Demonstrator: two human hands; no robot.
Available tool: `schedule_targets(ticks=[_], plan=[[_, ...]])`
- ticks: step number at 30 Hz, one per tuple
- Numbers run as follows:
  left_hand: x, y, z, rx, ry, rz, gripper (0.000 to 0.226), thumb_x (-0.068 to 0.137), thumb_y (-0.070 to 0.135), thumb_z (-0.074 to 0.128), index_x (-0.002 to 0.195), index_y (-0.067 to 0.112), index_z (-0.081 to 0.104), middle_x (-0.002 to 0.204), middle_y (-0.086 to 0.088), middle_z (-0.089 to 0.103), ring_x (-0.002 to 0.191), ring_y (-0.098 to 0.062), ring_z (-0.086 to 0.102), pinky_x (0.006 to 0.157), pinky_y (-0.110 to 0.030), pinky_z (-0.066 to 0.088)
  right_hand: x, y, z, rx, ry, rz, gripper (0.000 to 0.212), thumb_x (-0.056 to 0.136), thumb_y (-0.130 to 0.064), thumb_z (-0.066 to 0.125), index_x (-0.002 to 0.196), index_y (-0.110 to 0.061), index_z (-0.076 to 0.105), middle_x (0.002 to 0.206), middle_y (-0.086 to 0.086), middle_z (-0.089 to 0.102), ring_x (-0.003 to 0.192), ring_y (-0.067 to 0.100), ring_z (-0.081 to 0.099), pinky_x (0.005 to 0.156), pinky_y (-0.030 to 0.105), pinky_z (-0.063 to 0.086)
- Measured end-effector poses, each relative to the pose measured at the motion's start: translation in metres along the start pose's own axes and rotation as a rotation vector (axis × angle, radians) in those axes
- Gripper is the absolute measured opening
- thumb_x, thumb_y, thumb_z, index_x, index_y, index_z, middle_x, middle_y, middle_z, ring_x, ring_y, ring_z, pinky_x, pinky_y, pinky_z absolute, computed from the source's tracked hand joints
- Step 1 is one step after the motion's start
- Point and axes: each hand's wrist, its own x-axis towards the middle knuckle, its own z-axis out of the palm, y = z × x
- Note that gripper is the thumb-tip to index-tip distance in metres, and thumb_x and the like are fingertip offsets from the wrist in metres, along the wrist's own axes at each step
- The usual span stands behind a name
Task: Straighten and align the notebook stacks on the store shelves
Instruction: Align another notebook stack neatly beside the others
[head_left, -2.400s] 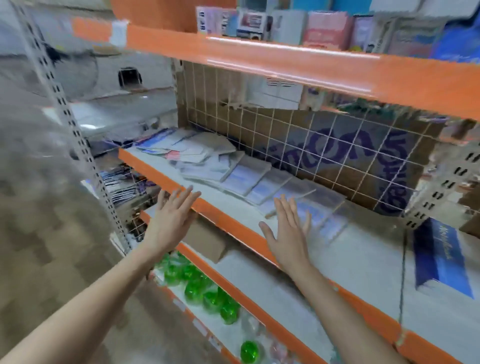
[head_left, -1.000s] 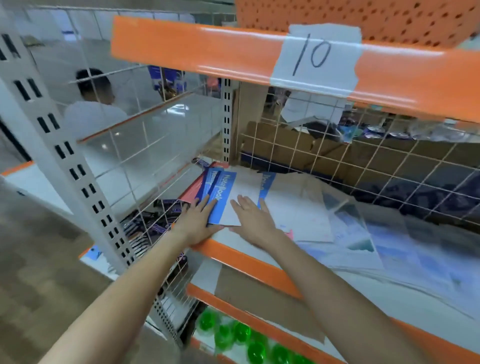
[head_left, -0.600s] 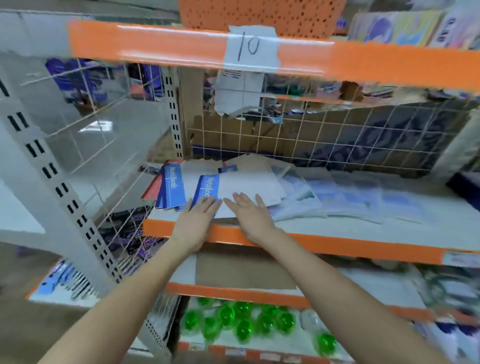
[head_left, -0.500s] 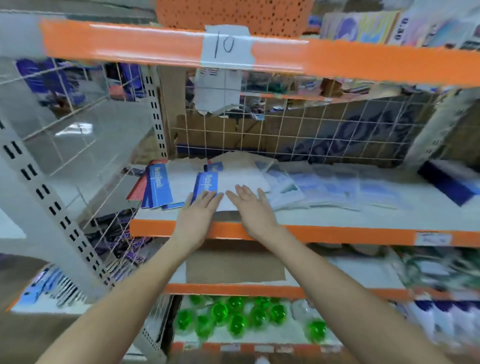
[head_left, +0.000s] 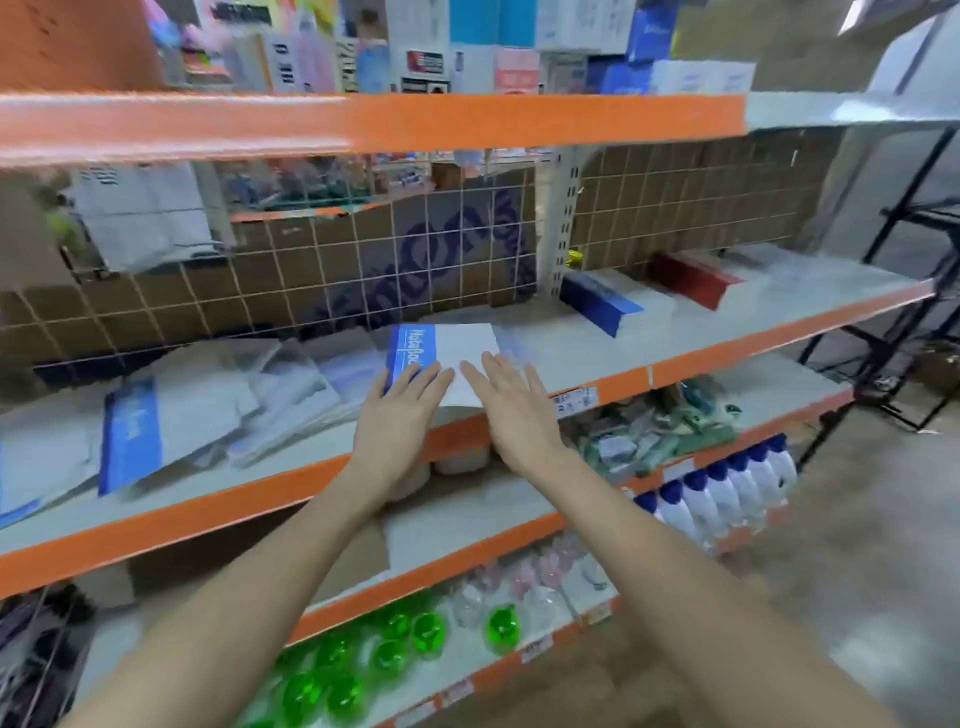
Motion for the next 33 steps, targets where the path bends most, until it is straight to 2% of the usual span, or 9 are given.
schedule_targets(ticks=[4,7,9,11,14,18,24,28,33], plan=[[0.060,0.102,0.023,-0.020,-0.051,0.100,0.056,0.087,0.015,0.020,0.130,0.005,0.054,0.134,-0.016,0.053,0.119,-0.038,0.054,0.102,-0.053,0.035,-0.031,0.118,-0.007,-0.061,0.006,0.095,0.070,0.094,-0.005,0.041,0.152,-0.024,0.006,0.159,0.011,0.011,0.146,0.022,0.011,0.114,0.042,0.010],[0.094,0.169,0.047,-0.015,-0.016,0.172,0.036,0.074,0.001,0.068,0.111,0.000,0.068,0.111,-0.020,0.067,0.095,-0.041,0.066,0.081,-0.060,0.048,-0.050,0.194,-0.015,-0.086,0.008,0.140,0.068,0.095,-0.005,0.038,0.152,-0.024,0.008,0.158,0.011,0.013,0.146,0.022,0.013,0.113,0.040,0.013],[0.114,0.198,0.061,-0.072,0.004,0.157,0.046,0.071,-0.008,0.070,0.116,0.001,0.065,0.117,-0.019,0.064,0.102,-0.041,0.063,0.089,-0.058,0.045,-0.053,0.234,-0.019,-0.090,0.011,0.144,0.069,0.094,-0.003,0.039,0.152,-0.024,0.010,0.158,0.011,0.014,0.145,0.023,0.013,0.113,0.040,0.012],[0.132,0.216,0.077,-0.123,-0.010,0.132,0.050,0.085,-0.007,0.054,0.133,0.006,0.051,0.137,-0.015,0.050,0.124,-0.037,0.049,0.108,-0.051,0.028,-0.051,0.262,-0.019,-0.074,0.002,0.143,0.070,0.093,-0.001,0.040,0.152,-0.024,0.011,0.158,0.012,0.013,0.145,0.024,0.013,0.113,0.041,0.012],[0.161,0.228,0.096,-0.034,-0.028,0.122,0.054,0.096,0.003,0.038,0.147,0.018,0.028,0.153,-0.002,0.029,0.140,-0.023,0.029,0.115,-0.040,0.009,-0.040,0.292,-0.011,-0.042,-0.005,0.150,0.069,0.094,0.000,0.037,0.152,-0.025,0.010,0.158,0.011,0.013,0.146,0.023,0.012,0.114,0.041,0.011],[0.198,0.236,0.113,-0.035,-0.001,0.148,0.059,0.072,-0.012,0.063,0.127,0.007,0.058,0.129,-0.014,0.058,0.116,-0.035,0.057,0.101,-0.052,0.039,-0.009,0.327,0.005,-0.003,-0.004,0.146,0.069,0.093,0.001,0.036,0.152,-0.025,0.011,0.158,0.010,0.013,0.146,0.021,0.011,0.115,0.041,0.009],[0.270,0.237,0.168,0.023,-0.125,0.013,0.062,0.090,-0.002,0.036,0.148,0.020,0.026,0.153,-0.001,0.028,0.141,-0.021,0.027,0.115,-0.041,0.008,0.057,0.384,0.030,-0.006,-0.033,0.113,0.062,0.095,-0.003,0.033,0.151,-0.024,0.015,0.157,0.010,0.018,0.145,0.020,0.015,0.115,0.040,0.009],[0.311,0.241,0.201,0.050,-0.161,-0.087,0.062,0.092,0.001,0.031,0.149,0.023,0.021,0.155,0.003,0.025,0.142,-0.017,0.024,0.115,-0.038,0.005,0.098,0.420,0.044,-0.003,-0.121,0.063,0.062,0.093,-0.002,0.038,0.149,-0.022,0.021,0.153,0.010,0.028,0.142,0.020,0.022,0.112,0.038,0.014],[0.341,0.242,0.224,0.087,-0.225,-0.145,0.061,0.094,0.003,0.031,0.149,0.024,0.018,0.155,0.004,0.022,0.143,-0.016,0.017,0.115,-0.040,0.006,0.136,0.451,0.064,0.059,-0.174,-0.009,0.054,0.097,-0.019,0.045,0.148,-0.021,0.027,0.150,0.006,0.033,0.137,0.019,0.031,0.109,0.034,0.021]])
